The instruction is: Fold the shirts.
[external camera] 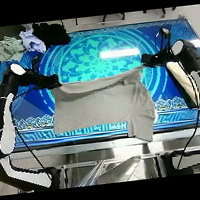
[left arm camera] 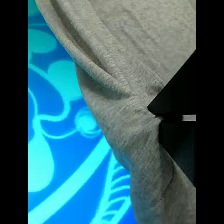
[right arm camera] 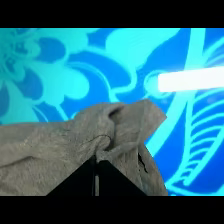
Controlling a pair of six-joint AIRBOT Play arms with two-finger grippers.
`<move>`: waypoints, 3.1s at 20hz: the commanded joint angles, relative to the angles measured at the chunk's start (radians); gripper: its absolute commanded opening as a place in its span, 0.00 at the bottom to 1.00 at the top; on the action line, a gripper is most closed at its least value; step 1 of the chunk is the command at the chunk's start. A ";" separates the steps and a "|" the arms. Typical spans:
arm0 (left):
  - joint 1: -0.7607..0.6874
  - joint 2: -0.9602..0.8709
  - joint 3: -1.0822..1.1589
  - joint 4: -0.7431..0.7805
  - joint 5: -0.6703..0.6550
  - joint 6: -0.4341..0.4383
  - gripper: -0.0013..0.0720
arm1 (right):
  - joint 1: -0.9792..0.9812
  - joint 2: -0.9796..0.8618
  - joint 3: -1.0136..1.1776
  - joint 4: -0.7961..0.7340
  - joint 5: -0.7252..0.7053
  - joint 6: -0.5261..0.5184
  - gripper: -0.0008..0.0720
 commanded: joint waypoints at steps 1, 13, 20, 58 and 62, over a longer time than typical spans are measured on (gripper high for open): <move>0.006 -0.014 0.013 0.124 -0.127 0.001 0.03 | 0.001 -0.004 0.000 -0.098 0.185 0.074 0.03; -0.045 -0.015 0.013 0.218 -0.180 0.013 0.04 | 0.014 -0.005 -0.114 -0.148 0.368 0.178 0.03; 0.018 0.102 0.013 0.237 -0.264 -0.069 0.93 | -0.005 0.081 -0.084 -0.145 0.495 0.036 0.98; 0.038 0.443 -0.883 0.089 0.277 -0.329 0.03 | -0.193 0.299 -0.385 0.233 0.443 -0.184 0.98; 0.082 0.613 -0.883 0.113 0.171 -0.277 0.03 | -0.269 0.305 -0.507 0.233 0.413 -0.208 0.98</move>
